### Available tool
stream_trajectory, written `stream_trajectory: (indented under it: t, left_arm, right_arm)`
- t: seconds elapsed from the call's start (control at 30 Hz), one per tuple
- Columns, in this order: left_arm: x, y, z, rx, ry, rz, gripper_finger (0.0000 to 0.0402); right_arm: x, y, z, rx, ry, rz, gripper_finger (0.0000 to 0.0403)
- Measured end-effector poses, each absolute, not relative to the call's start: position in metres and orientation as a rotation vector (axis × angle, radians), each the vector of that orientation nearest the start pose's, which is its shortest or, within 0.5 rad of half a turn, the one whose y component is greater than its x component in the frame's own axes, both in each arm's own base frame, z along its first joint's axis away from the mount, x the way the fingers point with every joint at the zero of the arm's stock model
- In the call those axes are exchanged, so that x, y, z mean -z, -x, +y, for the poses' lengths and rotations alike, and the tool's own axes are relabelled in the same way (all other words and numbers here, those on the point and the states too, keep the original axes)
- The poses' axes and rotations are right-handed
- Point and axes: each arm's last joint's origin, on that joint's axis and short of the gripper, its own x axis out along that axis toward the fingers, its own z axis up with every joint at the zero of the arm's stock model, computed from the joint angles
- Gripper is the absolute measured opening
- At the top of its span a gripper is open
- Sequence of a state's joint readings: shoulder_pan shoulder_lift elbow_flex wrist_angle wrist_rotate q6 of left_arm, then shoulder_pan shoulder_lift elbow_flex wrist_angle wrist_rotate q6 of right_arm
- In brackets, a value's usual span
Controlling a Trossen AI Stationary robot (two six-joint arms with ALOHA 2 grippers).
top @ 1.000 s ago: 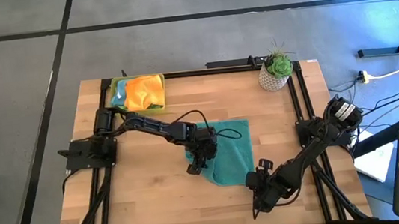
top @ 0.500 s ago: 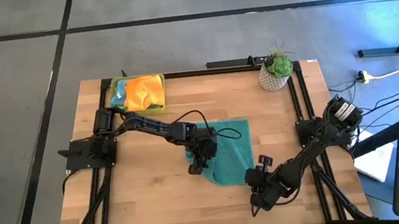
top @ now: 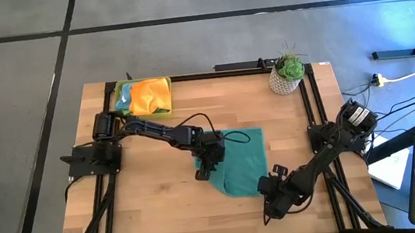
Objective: Fold microfiber towels
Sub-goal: Fold the blue towel
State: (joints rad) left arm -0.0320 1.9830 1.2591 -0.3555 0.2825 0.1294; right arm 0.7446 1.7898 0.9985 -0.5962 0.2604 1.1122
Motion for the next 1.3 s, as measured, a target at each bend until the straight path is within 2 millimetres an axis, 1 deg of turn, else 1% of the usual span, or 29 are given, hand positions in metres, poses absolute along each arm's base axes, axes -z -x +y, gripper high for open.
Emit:
stream_trajectory:
  t: [0.07, 0.3, 0.4, 0.5, 0.57, 0.7, 0.77, 0.8, 0.93, 1.03, 1.2, 1.3]
  left_arm:
    - [-0.147, -0.395, -0.02, 0.36, 0.023, 1.037, 0.0103]
    - [-0.146, -0.393, -0.026, 0.424, 0.055, 1.045, 0.0034]
    - [-0.149, -0.397, -0.028, 0.432, 0.05, 0.991, 0.0012]
    - [-0.153, -0.403, -0.028, 0.482, 0.026, 0.908, 0.0005]
    - [-0.155, -0.405, -0.031, 0.567, -0.072, 0.839, 0.0011]
    - [-0.155, -0.403, -0.05, 0.76, -0.45, 0.72, 0.0043]
    - [-0.154, -0.401, -0.059, 0.79, -0.626, 0.698, 0.0062]
    - [-0.153, -0.4, -0.062, 0.788, -0.677, 0.707, 0.0071]
    - [-0.152, -0.398, -0.068, 0.8, -0.71, 0.722, 0.0103]
    - [-0.151, -0.397, -0.07, 0.793, -0.722, 0.729, 0.012]
    - [-0.15, -0.4, -0.068, 0.751, -0.837, 0.724, 0.0132]
    - [-0.152, -0.403, -0.066, 0.73, -0.871, 0.686, 0.0132]
  right_arm:
    - [-0.135, -0.232, 0.206, 0.3, -0.289, 1.229, 0.0133]
    - [-0.135, -0.231, 0.206, 0.301, -0.282, 1.229, 0.0133]
    - [-0.135, -0.231, 0.206, 0.302, -0.282, 1.228, 0.0133]
    - [-0.135, -0.231, 0.206, 0.301, -0.283, 1.227, 0.0133]
    - [-0.135, -0.231, 0.206, 0.301, -0.283, 1.227, 0.0133]
    - [-0.135, -0.231, 0.206, 0.299, -0.285, 1.229, 0.0133]
    - [-0.135, -0.231, 0.207, 0.293, -0.291, 1.237, 0.0133]
    - [-0.135, -0.231, 0.207, 0.288, -0.296, 1.244, 0.0133]
    - [-0.135, -0.23, 0.208, 0.265, -0.322, 1.28, 0.0133]
    - [-0.136, -0.23, 0.209, 0.264, -0.353, 1.294, 0.0133]
    - [-0.141, -0.233, 0.213, 0.248, -0.408, 1.313, 0.0133]
    - [-0.151, -0.24, 0.22, 0.171, -0.378, 1.29, 0.0133]
